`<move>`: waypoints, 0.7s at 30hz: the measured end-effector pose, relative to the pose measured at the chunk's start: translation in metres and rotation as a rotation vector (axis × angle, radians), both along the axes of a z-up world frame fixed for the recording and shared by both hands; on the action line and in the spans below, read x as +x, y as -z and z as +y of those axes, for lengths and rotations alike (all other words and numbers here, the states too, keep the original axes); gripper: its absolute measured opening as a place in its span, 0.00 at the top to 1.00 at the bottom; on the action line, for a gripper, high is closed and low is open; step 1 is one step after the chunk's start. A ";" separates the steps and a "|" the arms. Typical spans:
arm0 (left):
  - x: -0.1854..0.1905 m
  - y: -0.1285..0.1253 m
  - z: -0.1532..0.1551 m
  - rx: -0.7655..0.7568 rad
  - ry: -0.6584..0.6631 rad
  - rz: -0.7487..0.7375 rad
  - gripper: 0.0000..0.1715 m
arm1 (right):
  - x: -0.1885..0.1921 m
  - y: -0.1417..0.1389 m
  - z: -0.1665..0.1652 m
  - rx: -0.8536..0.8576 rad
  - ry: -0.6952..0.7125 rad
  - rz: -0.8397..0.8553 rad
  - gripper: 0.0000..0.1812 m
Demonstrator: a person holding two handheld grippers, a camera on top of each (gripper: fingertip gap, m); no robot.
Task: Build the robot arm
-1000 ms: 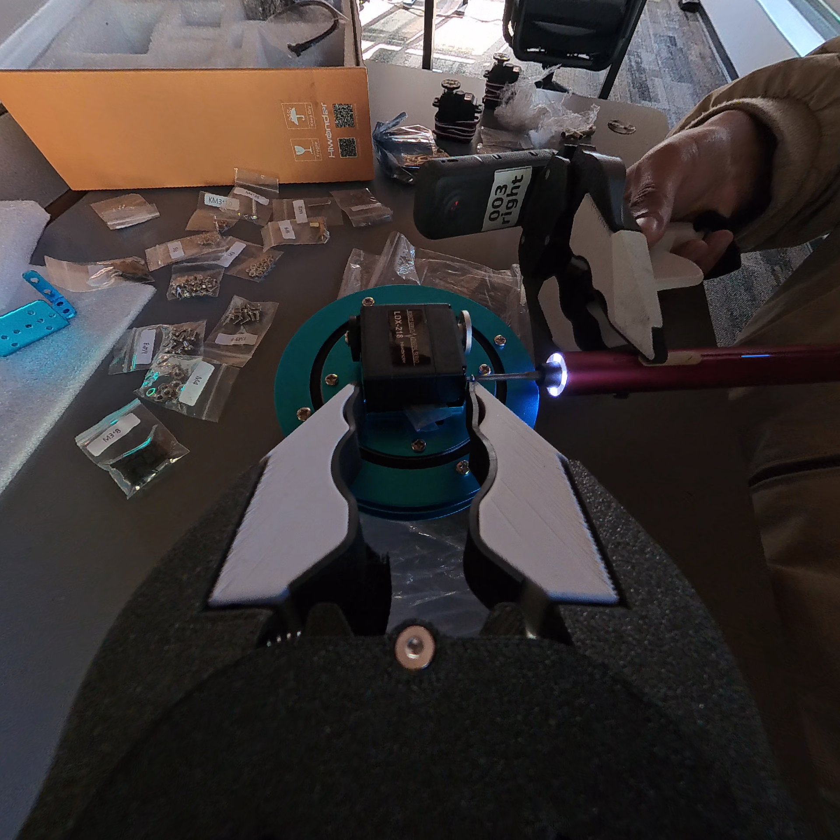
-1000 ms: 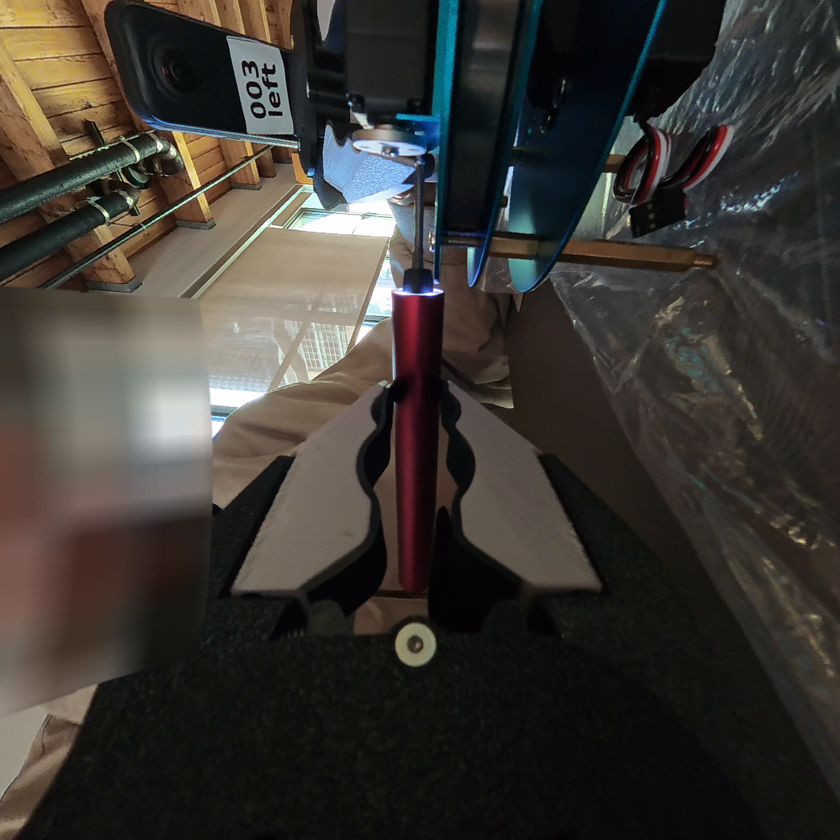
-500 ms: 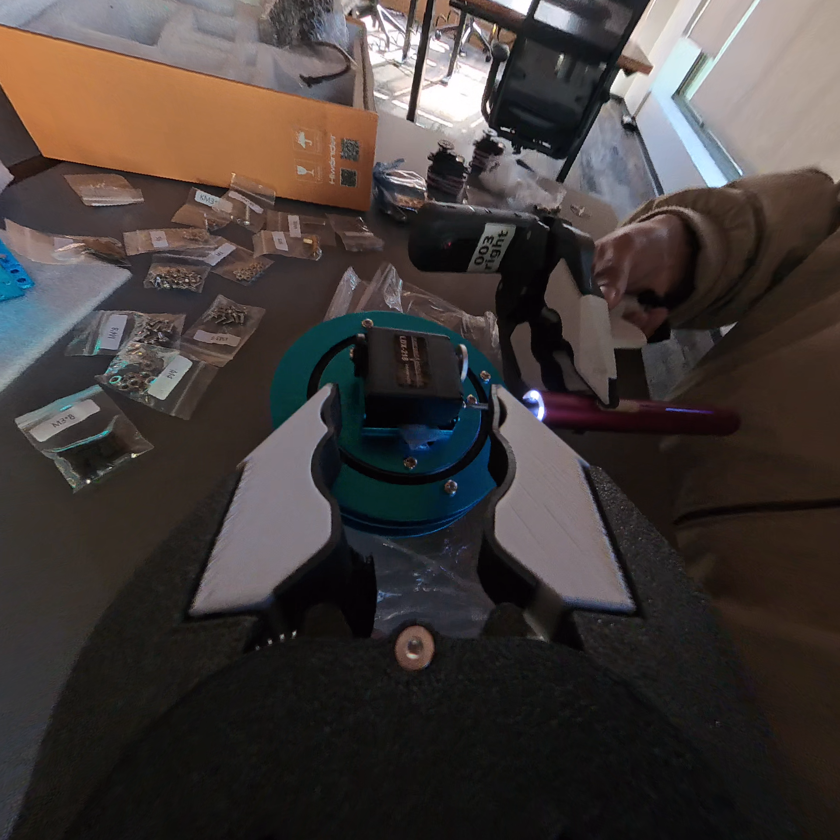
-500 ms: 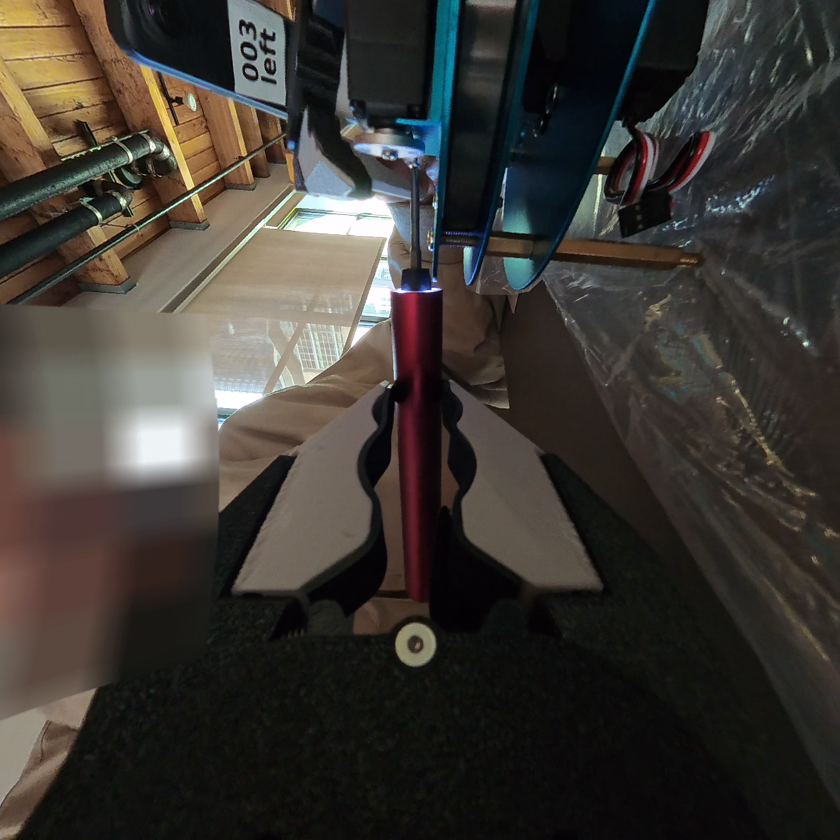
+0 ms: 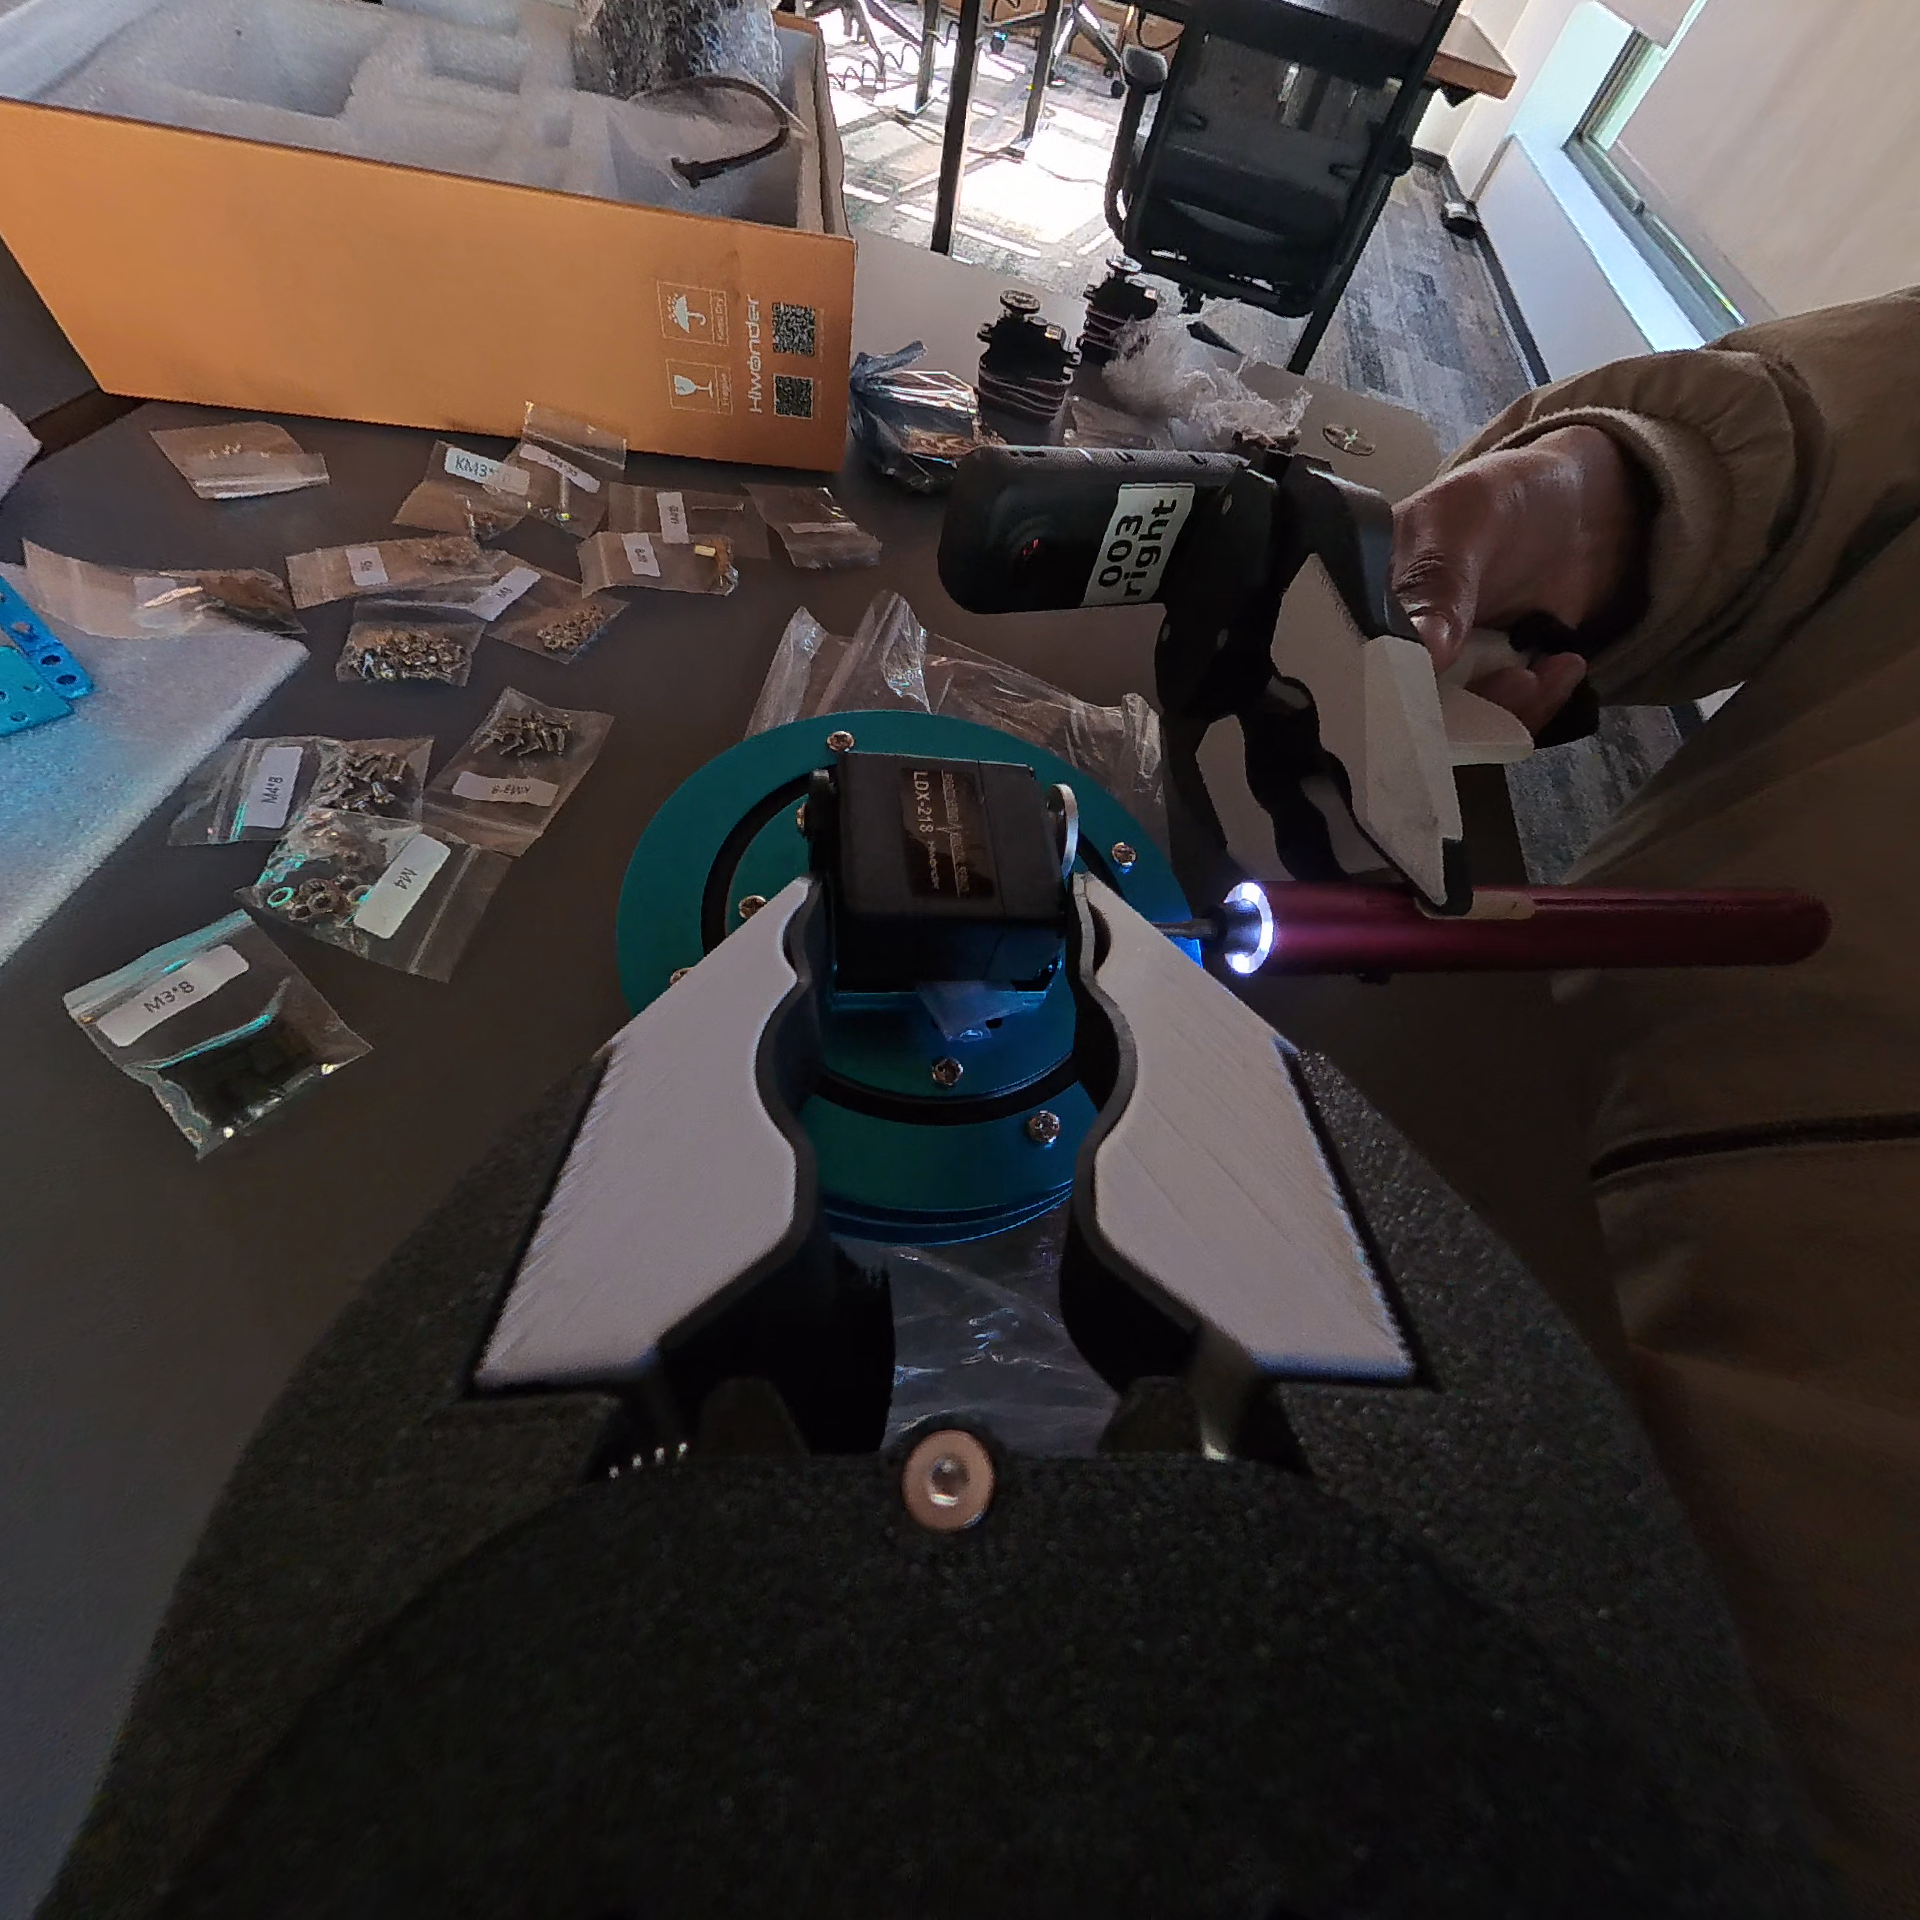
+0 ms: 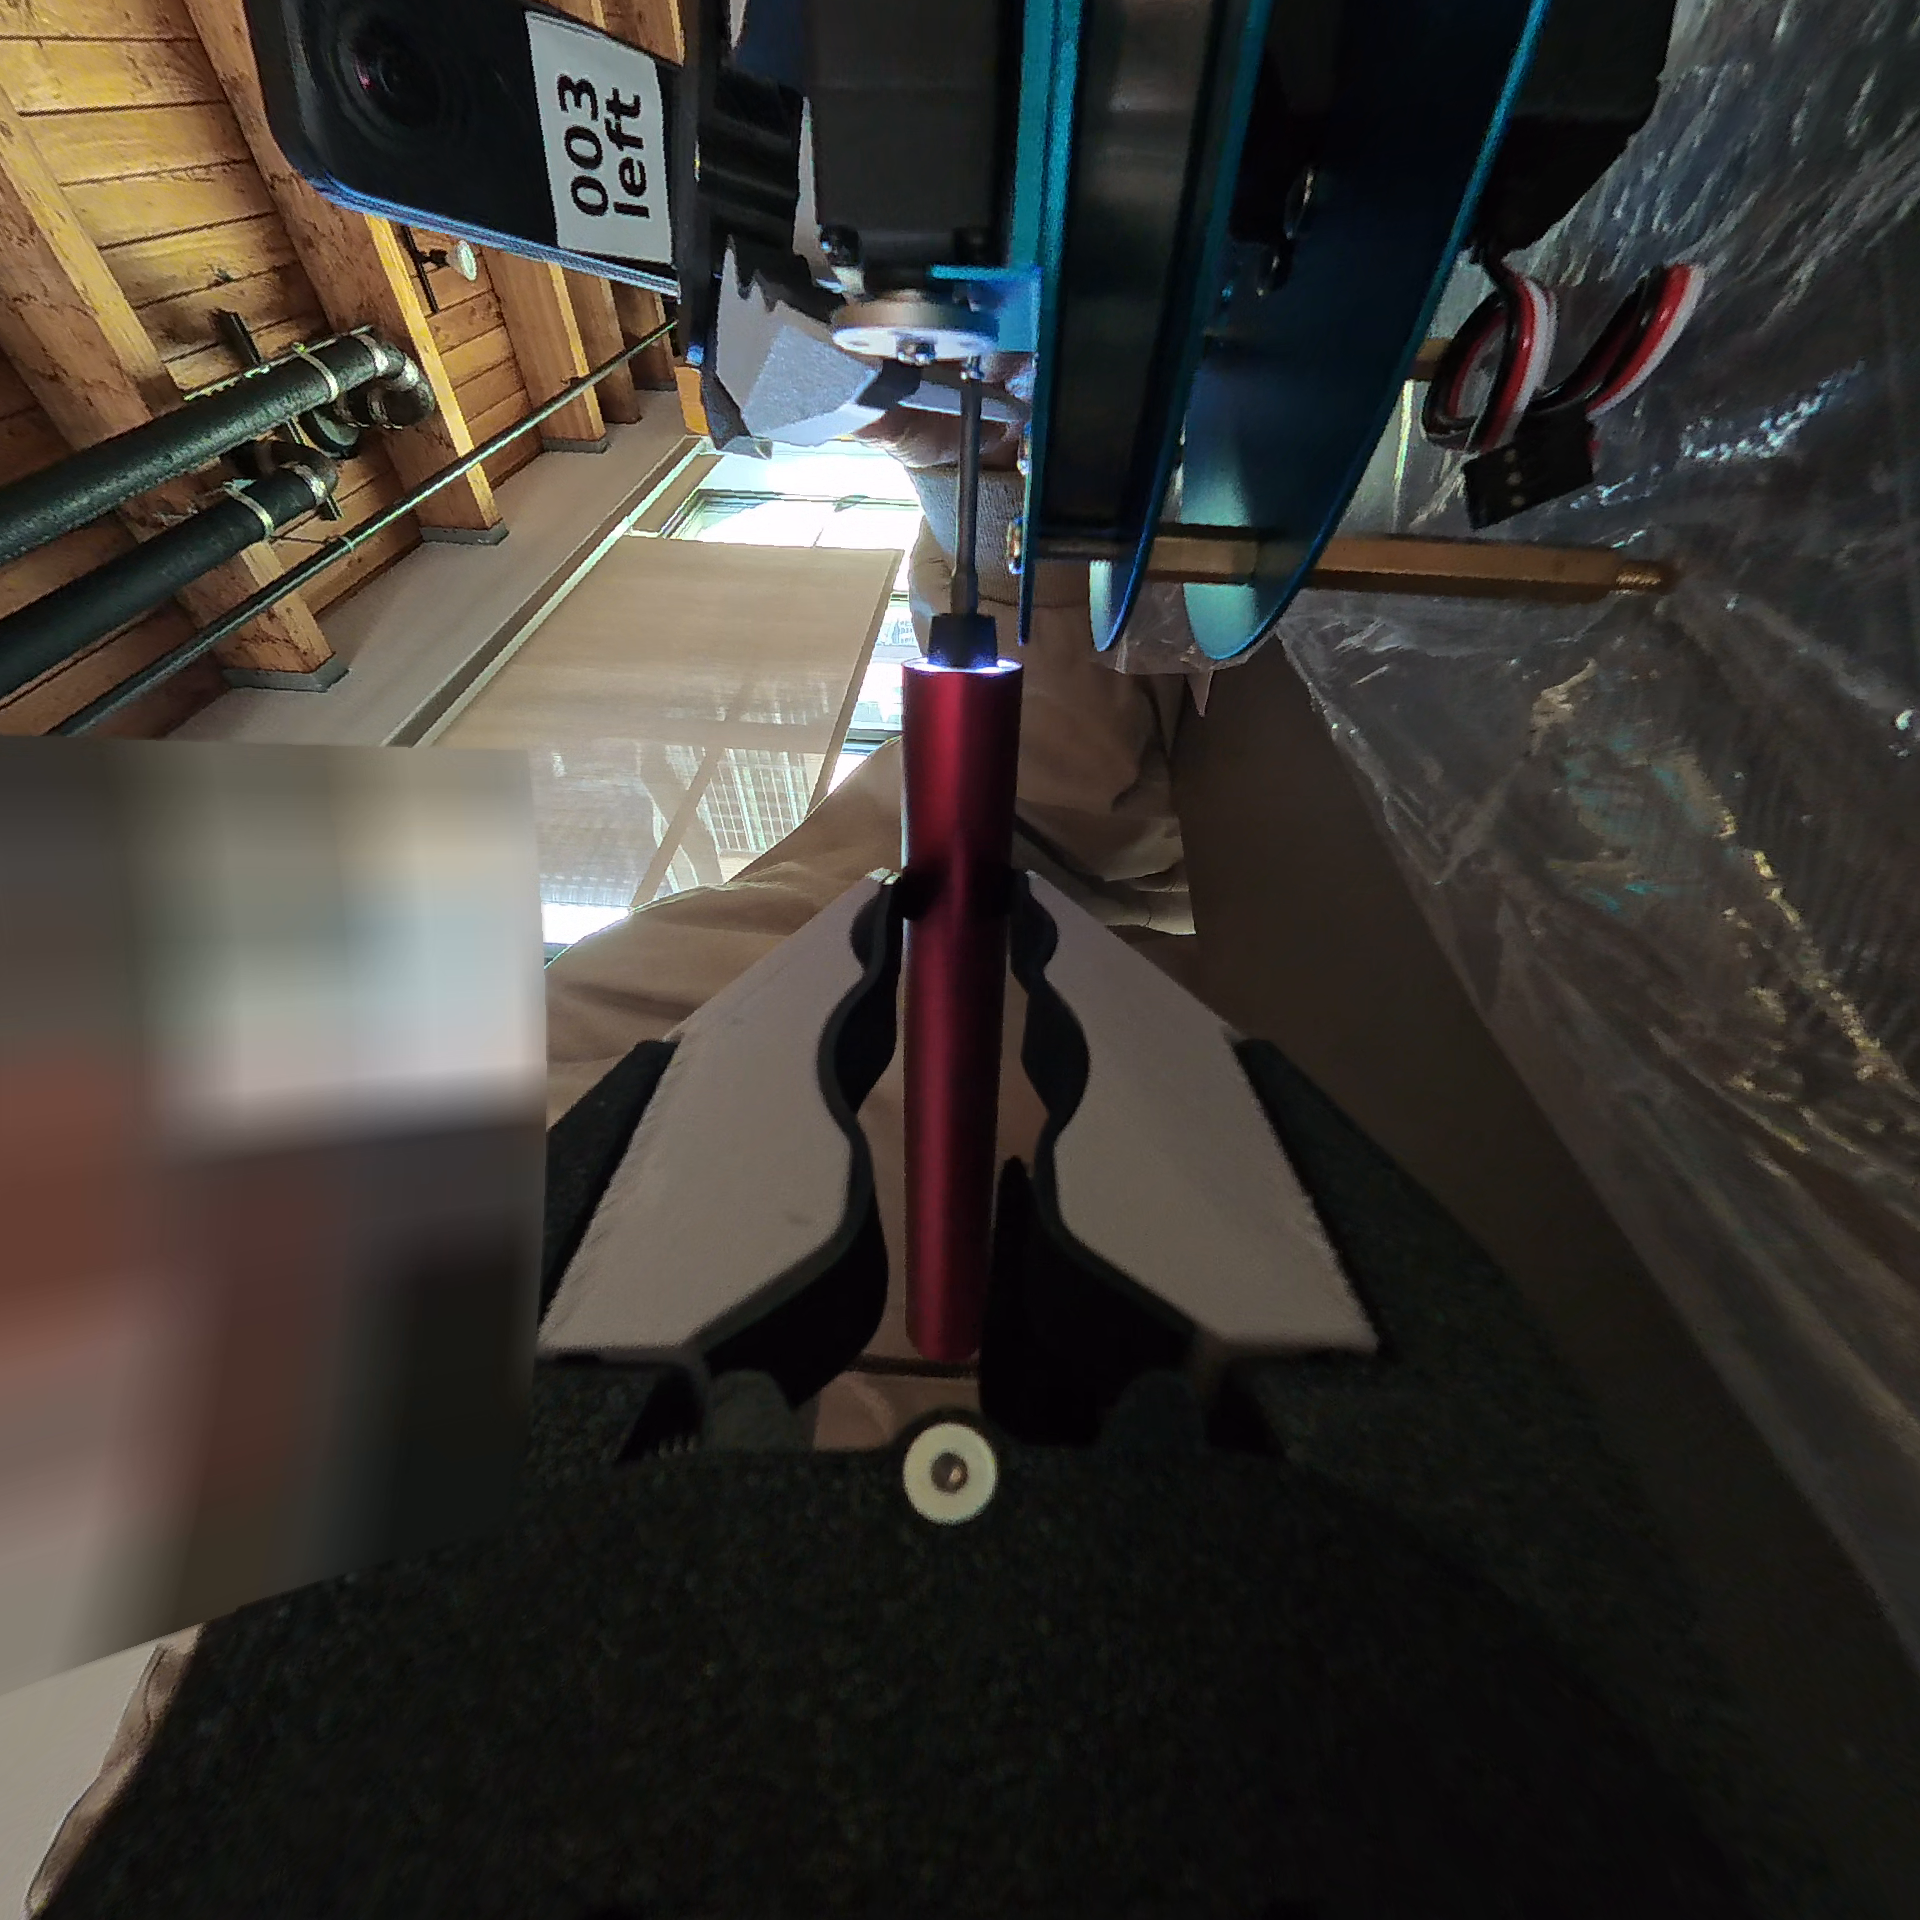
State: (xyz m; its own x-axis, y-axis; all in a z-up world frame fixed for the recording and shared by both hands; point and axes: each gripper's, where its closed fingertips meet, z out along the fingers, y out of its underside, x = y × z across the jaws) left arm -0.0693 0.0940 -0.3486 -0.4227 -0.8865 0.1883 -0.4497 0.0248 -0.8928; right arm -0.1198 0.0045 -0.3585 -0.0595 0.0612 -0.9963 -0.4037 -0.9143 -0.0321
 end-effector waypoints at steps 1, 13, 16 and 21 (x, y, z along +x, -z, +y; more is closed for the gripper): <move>0.000 0.000 0.000 0.007 0.003 -0.002 0.74 | 0.000 0.000 0.000 -0.001 -0.001 0.002 0.90; 0.000 0.000 0.000 0.008 0.000 0.006 0.74 | -0.004 0.004 0.001 -0.004 -0.014 -0.028 0.90; 0.000 0.000 0.000 0.012 0.001 0.008 0.74 | -0.003 0.006 0.001 -0.010 -0.016 -0.015 0.90; 0.000 0.000 0.000 0.014 0.000 0.007 0.74 | -0.004 0.007 0.001 -0.020 -0.021 -0.008 0.90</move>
